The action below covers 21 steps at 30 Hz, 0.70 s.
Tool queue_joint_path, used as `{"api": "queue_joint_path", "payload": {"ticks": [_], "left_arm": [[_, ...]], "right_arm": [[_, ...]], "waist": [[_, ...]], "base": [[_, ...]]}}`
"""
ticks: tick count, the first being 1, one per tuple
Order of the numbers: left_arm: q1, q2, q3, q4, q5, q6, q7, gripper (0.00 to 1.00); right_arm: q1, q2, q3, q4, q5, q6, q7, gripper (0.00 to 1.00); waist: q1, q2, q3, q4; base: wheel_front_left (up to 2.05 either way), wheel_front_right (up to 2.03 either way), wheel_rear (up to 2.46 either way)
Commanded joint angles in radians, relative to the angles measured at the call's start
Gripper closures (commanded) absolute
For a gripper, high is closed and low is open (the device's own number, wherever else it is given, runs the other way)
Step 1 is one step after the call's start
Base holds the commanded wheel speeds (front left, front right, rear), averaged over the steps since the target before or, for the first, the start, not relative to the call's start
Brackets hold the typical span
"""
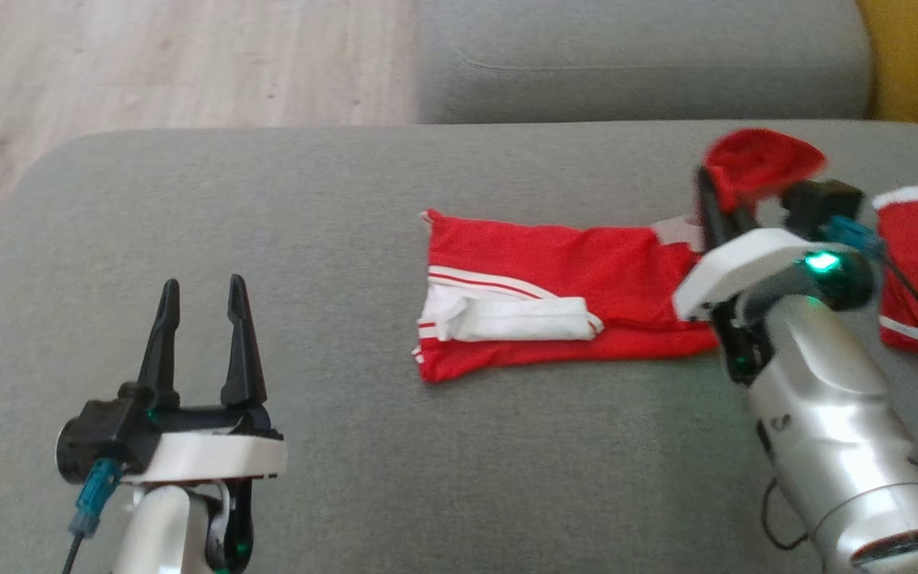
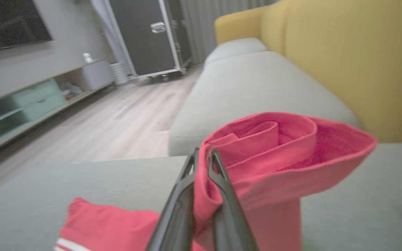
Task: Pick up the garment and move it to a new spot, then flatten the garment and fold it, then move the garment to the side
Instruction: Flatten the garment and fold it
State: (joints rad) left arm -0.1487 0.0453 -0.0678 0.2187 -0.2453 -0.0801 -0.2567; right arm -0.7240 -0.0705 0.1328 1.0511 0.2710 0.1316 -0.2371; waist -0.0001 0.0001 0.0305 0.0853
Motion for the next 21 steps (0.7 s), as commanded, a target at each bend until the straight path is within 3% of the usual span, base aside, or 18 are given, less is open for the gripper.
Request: {"api": "queue_joint_path", "payload": {"ticks": [1, 9, 21], "left_arm": [[-0.021, 0.005, 0.025, -0.031, 0.007, -0.002, -0.005, 0.00], [-0.035, 0.005, -0.008, -0.017, 0.006, -0.006, -0.005, 0.00], [-0.065, 0.005, -0.076, 0.003, -0.018, 0.004, -0.005, 0.00]], "right_arm": [[-0.009, 0.020, 0.095, -0.066, 0.063, -0.001, 0.009, 1.00], [0.014, 0.020, 0.370, -0.161, 0.270, -0.001, 0.047, 1.00], [0.019, 0.020, 0.538, -0.086, 0.403, -0.001, 0.019, 1.00]], "waist": [[0.0001, -0.0001, -0.009, 0.034], [0.0001, -0.0001, 0.006, 0.127], [0.0001, -0.0001, 0.042, 0.240]], "base": [[0.00, 0.00, 0.00], [0.00, 0.00, 0.00], [0.00, 0.00, 0.00]]}}
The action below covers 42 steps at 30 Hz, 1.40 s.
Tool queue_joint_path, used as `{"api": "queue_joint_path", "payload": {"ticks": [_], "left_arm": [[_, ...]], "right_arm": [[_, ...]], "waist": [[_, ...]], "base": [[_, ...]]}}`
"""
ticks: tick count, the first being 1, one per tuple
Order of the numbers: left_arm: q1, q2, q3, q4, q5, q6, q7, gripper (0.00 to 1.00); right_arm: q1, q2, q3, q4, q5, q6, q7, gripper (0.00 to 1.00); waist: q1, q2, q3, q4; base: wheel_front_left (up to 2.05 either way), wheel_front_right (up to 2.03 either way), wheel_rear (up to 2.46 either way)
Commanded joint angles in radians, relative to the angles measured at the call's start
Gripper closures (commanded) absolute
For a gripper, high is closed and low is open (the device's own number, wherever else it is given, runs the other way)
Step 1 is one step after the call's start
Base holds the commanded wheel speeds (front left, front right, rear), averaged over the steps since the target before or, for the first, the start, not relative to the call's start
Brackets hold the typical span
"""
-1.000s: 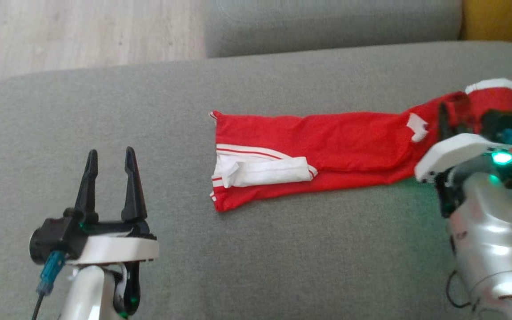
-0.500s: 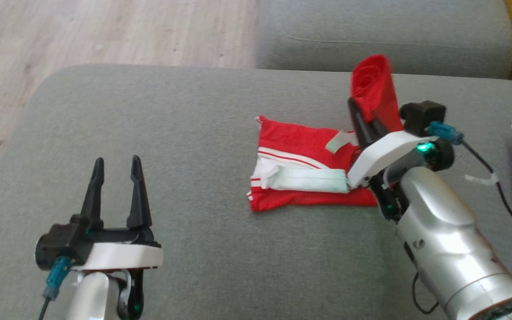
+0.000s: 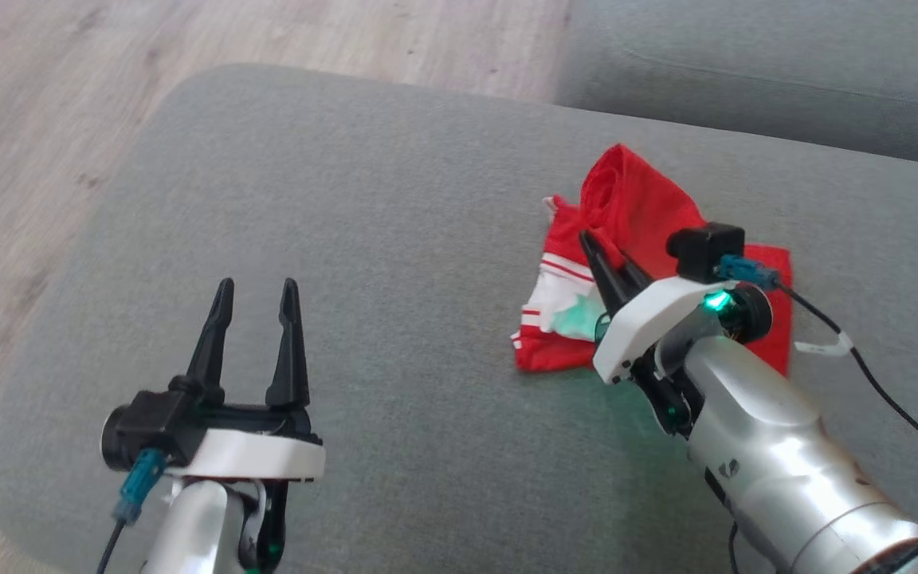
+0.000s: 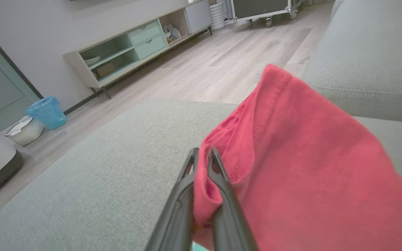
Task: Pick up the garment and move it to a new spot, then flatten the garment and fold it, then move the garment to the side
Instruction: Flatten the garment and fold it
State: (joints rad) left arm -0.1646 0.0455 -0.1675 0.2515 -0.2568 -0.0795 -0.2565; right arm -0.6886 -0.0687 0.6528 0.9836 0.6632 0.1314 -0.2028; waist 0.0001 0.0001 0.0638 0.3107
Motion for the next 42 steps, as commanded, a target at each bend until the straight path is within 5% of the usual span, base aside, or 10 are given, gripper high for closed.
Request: {"api": "queue_joint_path", "payload": {"ticks": [1, 14, 16, 22, 28, 34, 42], "left_arm": [[-0.050, 0.005, 0.021, -0.029, -0.009, 0.005, -0.005, 0.00], [-0.063, 0.005, -0.006, -0.025, -0.024, 0.017, -0.005, 0.00], [-0.065, 0.005, -0.010, -0.020, -0.026, 0.019, -0.005, 0.00], [-0.066, 0.005, -0.003, 0.004, -0.020, 0.018, -0.005, 0.00], [-0.057, 0.005, 0.030, -0.005, -0.005, 0.014, -0.005, 0.00], [-0.044, 0.005, 0.070, -0.028, 0.006, 0.013, -0.005, 0.00], [-0.019, 0.005, 0.116, -0.053, 0.015, 0.014, -0.005, 0.00]], "right_arm": [[-0.015, 0.018, 0.027, -0.010, 0.018, -0.001, -0.018, 1.00], [-0.014, 0.018, 0.127, 0.056, 0.079, -0.001, -0.037, 1.00], [-0.010, 0.018, 0.147, 0.046, 0.092, -0.001, -0.040, 0.00], [0.003, 0.018, 0.242, -0.101, 0.222, -0.001, -0.025, 0.00], [-0.071, 0.018, 0.225, -0.099, 0.222, -0.001, -0.054, 0.00], [-0.117, -0.009, 0.017, -0.058, 0.008, -0.001, -0.059, 0.00], [0.051, -0.075, -0.292, -0.226, -0.318, -0.001, -0.059, 0.00]], "waist": [[-0.0001, -0.0001, 0.011, 0.021], [-0.0001, -0.0001, 0.031, 0.056], [-0.0001, -0.0001, 0.031, 0.057], [-0.0001, -0.0001, 0.015, 0.028], [-0.0001, -0.0001, -0.019, -0.051], [-0.0001, -0.0001, -0.042, -0.144], [-0.0001, -0.0001, -0.052, -0.246]], "base": [[0.00, 0.00, 0.00], [0.00, 0.00, 0.00], [0.00, 0.00, 0.00], [0.00, 0.00, 0.00], [0.00, 0.00, 0.00], [0.00, 0.00, 0.00], [0.00, 0.00, 0.00]]}}
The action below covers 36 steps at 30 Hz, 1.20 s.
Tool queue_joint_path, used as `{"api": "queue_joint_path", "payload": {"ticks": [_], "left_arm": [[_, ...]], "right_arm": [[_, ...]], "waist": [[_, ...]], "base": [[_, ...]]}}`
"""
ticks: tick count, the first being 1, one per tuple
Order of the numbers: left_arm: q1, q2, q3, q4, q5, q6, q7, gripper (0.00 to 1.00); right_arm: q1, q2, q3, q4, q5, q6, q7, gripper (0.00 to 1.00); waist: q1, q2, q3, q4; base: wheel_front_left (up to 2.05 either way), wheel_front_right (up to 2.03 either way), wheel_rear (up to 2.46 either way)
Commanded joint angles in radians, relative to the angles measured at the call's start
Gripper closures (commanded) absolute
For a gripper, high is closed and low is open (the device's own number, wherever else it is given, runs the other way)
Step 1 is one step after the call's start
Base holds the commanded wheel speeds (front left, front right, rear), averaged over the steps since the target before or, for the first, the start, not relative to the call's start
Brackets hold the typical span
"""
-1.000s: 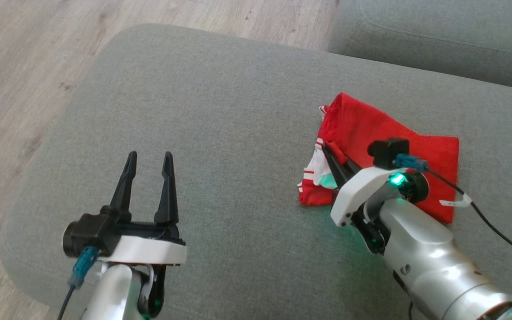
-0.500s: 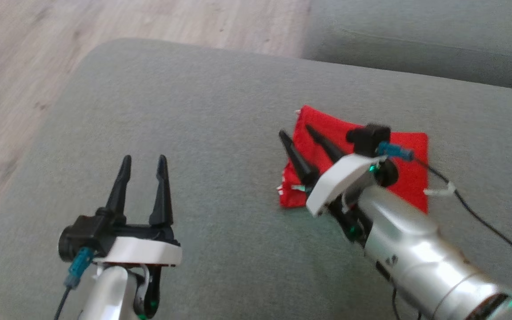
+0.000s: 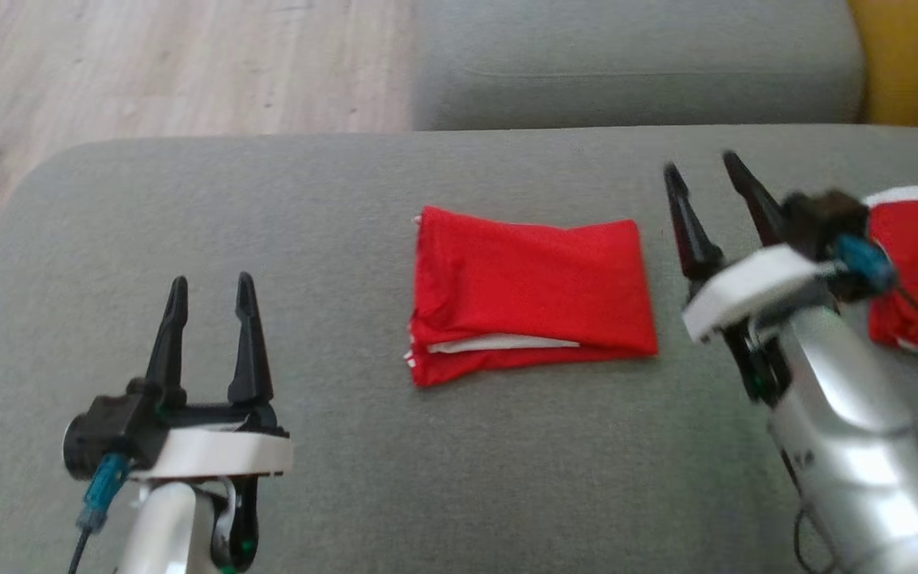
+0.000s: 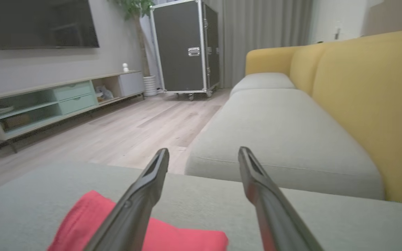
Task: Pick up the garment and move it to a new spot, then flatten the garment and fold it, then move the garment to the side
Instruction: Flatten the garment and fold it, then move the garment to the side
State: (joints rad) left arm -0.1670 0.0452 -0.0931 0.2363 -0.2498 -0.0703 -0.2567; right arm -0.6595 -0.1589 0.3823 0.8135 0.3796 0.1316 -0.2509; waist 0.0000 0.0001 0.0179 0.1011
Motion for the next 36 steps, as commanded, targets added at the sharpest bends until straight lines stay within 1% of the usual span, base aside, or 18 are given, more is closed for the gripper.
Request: {"api": "queue_joint_path", "payload": {"ticks": [1, 2, 5, 8, 13, 15, 19, 25, 26, 27, 32, 36], "left_arm": [[-0.013, 0.005, 0.048, -0.041, 0.008, 0.006, -0.005, 0.00], [-0.003, 0.005, 0.059, -0.047, 0.006, 0.006, -0.005, 0.00], [0.013, 0.005, 0.072, -0.053, 0.004, 0.006, -0.005, 0.00], [0.028, 0.005, 0.080, -0.063, 0.005, 0.008, -0.005, 0.00], [0.046, 0.005, 0.079, -0.070, -0.010, 0.013, -0.005, 0.00], [0.050, 0.005, 0.077, -0.072, -0.013, 0.016, -0.005, 0.00], [0.045, 0.005, 0.073, -0.072, -0.010, 0.015, -0.005, 0.00], [0.025, 0.005, 0.063, -0.070, -0.005, 0.008, -0.005, 0.00], [0.022, 0.005, 0.060, -0.071, -0.005, 0.007, -0.005, 0.00], [0.019, 0.005, 0.056, -0.072, -0.005, 0.007, -0.005, 0.00], [-0.005, 0.005, 0.037, -0.078, -0.007, 0.006, -0.005, 0.00], [-0.033, 0.005, 0.010, -0.075, -0.011, 0.002, -0.005, 0.00]], "right_arm": [[0.051, 0.018, -0.059, -0.084, -0.068, -0.001, -0.011, 0.00], [0.114, 0.034, -0.130, -0.144, -0.131, -0.001, -0.011, 0.00], [0.209, 0.065, -0.217, -0.241, -0.210, -0.001, -0.011, 0.00], [0.298, 0.092, -0.279, -0.321, -0.262, -0.001, -0.011, 0.00], [0.372, 0.106, -0.324, -0.383, -0.291, -0.001, -0.011, 0.00], [0.388, 0.108, -0.326, -0.401, -0.288, -0.001, -0.011, 0.00], [0.394, 0.108, -0.318, -0.421, -0.267, -0.001, -0.011, 0.00], [0.376, 0.108, -0.320, -0.429, -0.266, -0.001, -0.011, 0.00], [0.373, 0.108, -0.317, -0.427, -0.268, -0.001, -0.011, 0.62], [0.368, 0.108, -0.314, -0.425, -0.272, -0.001, -0.011, 1.00], [0.334, 0.109, -0.295, -0.420, -0.293, -0.001, -0.011, 1.00], [0.296, 0.109, -0.261, -0.403, -0.307, -0.001, -0.011, 1.00]], "waist": [[0.0000, -0.0001, -0.007, -0.048], [0.0000, -0.0001, -0.008, -0.072], [0.0000, -0.0001, -0.006, -0.102], [0.0000, -0.0001, -0.001, -0.122], [0.0000, -0.0001, 0.004, -0.135], [0.0000, -0.0001, 0.007, -0.137], [0.0000, -0.0001, 0.017, -0.132], [0.0000, -0.0001, 0.036, -0.110], [0.0000, -0.0001, 0.041, -0.104], [0.0000, -0.0001, 0.046, -0.097], [0.0000, -0.0001, 0.082, -0.047], [0.0000, -0.0001, 0.115, 0.012]], "base": [[0.00, 0.00, 0.00], [0.00, 0.00, 0.00], [0.00, 0.00, 0.00], [0.00, 0.00, 0.00], [0.00, 0.00, 0.00], [0.00, 0.00, 0.00], [0.00, 0.00, 0.00], [0.00, 0.00, 0.00], [0.00, 0.00, 0.00], [0.00, 0.00, 0.00], [0.00, 0.00, 0.00], [0.00, 0.00, 0.00]]}}
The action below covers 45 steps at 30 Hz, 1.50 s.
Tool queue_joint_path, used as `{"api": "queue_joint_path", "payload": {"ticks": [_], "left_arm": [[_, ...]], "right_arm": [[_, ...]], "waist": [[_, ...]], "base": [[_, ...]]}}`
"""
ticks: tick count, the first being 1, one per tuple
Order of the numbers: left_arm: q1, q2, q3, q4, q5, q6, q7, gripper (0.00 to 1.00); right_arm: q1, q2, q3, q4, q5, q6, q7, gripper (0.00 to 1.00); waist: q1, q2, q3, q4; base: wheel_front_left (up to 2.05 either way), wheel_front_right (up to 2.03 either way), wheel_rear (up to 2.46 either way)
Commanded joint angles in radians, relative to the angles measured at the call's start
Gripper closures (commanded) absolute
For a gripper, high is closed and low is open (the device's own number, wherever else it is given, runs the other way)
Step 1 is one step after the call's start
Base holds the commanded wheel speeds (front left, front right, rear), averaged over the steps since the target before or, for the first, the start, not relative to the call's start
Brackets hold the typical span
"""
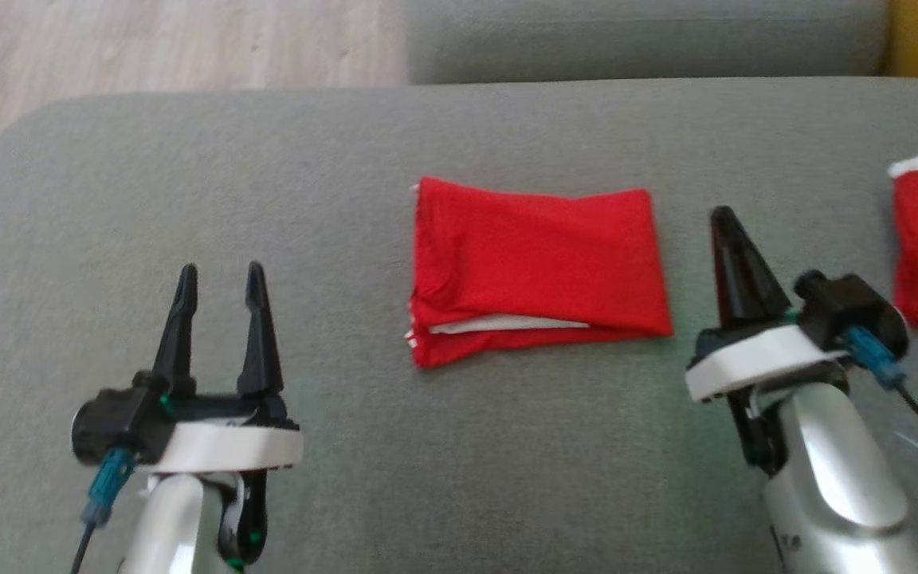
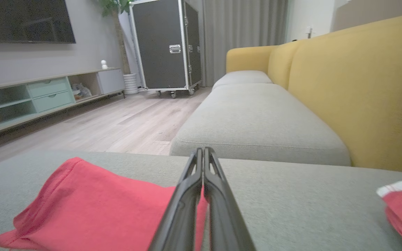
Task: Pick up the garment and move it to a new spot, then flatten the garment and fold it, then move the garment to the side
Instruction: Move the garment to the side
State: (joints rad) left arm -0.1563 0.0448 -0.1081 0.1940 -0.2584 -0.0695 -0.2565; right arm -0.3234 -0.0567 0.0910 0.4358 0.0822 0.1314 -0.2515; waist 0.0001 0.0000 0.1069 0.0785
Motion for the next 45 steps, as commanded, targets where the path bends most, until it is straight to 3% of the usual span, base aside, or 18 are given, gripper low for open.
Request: {"api": "queue_joint_path", "payload": {"ticks": [1, 7, 17, 24, 29, 33, 39, 45], "left_arm": [[-0.051, 0.005, 0.018, -0.031, -0.005, 0.001, -0.005, 0.00], [-0.091, 0.005, -0.037, -0.026, -0.027, 0.006, -0.005, 0.00], [-0.116, 0.005, -0.095, -0.017, -0.048, 0.019, -0.005, 0.00], [-0.114, 0.005, -0.101, -0.012, -0.051, 0.024, -0.005, 0.00], [-0.111, 0.005, -0.093, -0.008, -0.049, 0.029, -0.005, 0.00], [-0.110, 0.005, -0.076, -0.008, -0.042, 0.028, -0.005, 0.00], [-0.096, 0.005, -0.032, -0.024, -0.024, 0.023, -0.005, 0.00], [-0.076, 0.005, 0.012, -0.039, -0.007, 0.014, -0.005, 0.00]], "right_arm": [[-0.054, 0.006, 0.047, -0.015, -0.016, -0.001, -0.010, 1.00], [-0.164, 0.006, 0.158, 0.103, -0.003, -0.001, 0.022, 1.00], [-0.323, 0.006, 0.346, 0.421, 0.148, -0.001, 0.106, 1.00], [-0.353, 0.006, 0.516, 0.463, 0.278, -0.001, 0.105, 1.00], [-0.359, 0.006, 0.673, 0.447, 0.381, -0.001, 0.119, 1.00], [-0.374, 0.006, 0.721, 0.449, 0.442, -0.001, 0.091, 1.00], [-0.419, 0.006, 0.671, 0.457, 0.471, -0.001, 0.007, 1.00], [-0.414, -0.008, 0.506, 0.427, 0.374, -0.001, -0.010, 1.00]], "waist": [[-0.0001, 0.0000, 0.034, 0.050], [-0.0001, 0.0000, 0.071, 0.144], [-0.0001, 0.0000, 0.095, 0.258], [-0.0001, 0.0000, 0.096, 0.277], [-0.0001, 0.0000, 0.085, 0.261], [-0.0001, 0.0000, 0.064, 0.225], [-0.0001, 0.0000, 0.030, 0.136], [-0.0001, 0.0000, -0.004, 0.031]], "base": [[0.00, 0.00, 0.00], [0.00, 0.00, 0.00], [0.00, 0.00, 0.00], [0.00, 0.00, 0.00], [0.00, 0.00, 0.00], [0.00, 0.00, 0.00], [0.00, 0.00, 0.00], [0.00, 0.00, 0.00]]}}
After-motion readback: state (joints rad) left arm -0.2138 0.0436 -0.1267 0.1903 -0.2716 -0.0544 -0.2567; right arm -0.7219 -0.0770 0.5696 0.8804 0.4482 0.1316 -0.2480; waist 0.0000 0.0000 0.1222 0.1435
